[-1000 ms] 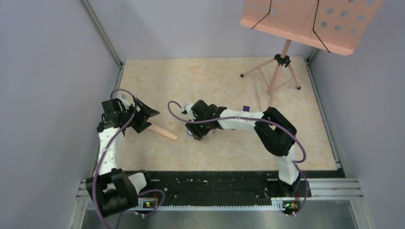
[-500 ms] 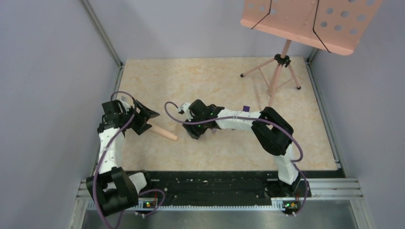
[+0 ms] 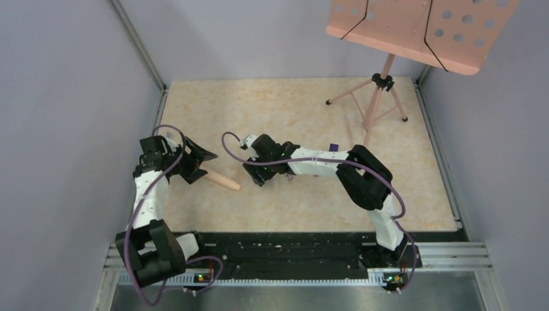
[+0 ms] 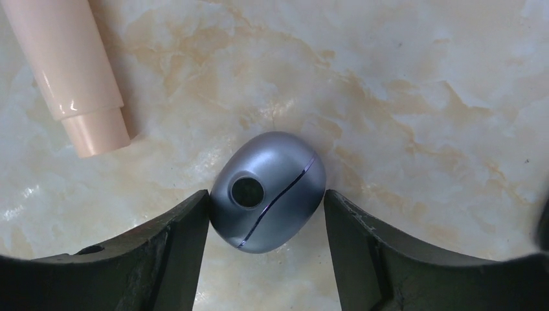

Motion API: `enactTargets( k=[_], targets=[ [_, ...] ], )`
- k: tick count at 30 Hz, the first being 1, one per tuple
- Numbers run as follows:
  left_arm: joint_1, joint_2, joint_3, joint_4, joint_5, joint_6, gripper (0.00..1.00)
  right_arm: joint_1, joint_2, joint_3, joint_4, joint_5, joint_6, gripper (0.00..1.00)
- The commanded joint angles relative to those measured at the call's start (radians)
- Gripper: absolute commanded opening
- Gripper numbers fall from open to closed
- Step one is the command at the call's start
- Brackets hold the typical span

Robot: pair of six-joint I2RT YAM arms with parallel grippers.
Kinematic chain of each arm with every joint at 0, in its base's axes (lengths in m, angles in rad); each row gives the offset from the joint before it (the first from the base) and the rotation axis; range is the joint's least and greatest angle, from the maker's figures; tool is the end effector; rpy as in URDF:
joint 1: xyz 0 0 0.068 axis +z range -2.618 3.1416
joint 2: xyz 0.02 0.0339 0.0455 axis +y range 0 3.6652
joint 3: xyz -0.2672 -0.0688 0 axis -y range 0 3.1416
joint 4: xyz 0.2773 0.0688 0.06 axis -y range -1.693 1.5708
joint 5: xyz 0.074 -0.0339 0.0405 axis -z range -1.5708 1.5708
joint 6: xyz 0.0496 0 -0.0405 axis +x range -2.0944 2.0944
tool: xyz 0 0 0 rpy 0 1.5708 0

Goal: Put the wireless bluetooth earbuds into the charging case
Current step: Pick up the charging case at the center of the board.

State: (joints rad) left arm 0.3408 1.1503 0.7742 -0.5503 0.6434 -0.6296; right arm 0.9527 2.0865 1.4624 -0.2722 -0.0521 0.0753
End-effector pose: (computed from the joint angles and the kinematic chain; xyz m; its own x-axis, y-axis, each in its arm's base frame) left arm 0.2542 0.0586 0.2205 -0.6516 -0.7309 -0.2031 -0.3853 0.5495 -0.7414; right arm 0.2813 0.4000 0.1361 -0.5140 -0.5932 -0.6197 -0.7963 0.5985 0.0875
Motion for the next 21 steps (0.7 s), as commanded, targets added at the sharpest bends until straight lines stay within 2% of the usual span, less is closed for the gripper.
enactTargets(
  k=[1,9,12,16,18,21],
  targets=[
    [0.006,0.008,0.005,0.009,0.025,-0.004,0.81,0.009,0.031,0.007,-0.044,0.107,0.068,0.62],
    [0.006,0.024,0.007,0.008,0.036,-0.01,0.81,0.009,0.003,-0.019,-0.052,0.163,0.037,0.57],
    [0.006,0.03,0.006,0.014,0.039,-0.01,0.81,0.009,0.0,-0.024,-0.042,0.151,0.012,0.46],
    [0.003,0.035,0.0,0.022,0.047,-0.011,0.81,0.008,0.001,-0.032,-0.005,0.111,-0.055,0.37],
    [0.001,0.036,-0.006,0.029,0.051,-0.012,0.81,0.008,-0.001,-0.039,0.018,0.093,-0.1,0.26],
    [-0.019,0.04,-0.016,0.049,0.066,-0.006,0.81,0.004,-0.026,-0.044,0.031,0.069,-0.171,0.22]
  ],
)
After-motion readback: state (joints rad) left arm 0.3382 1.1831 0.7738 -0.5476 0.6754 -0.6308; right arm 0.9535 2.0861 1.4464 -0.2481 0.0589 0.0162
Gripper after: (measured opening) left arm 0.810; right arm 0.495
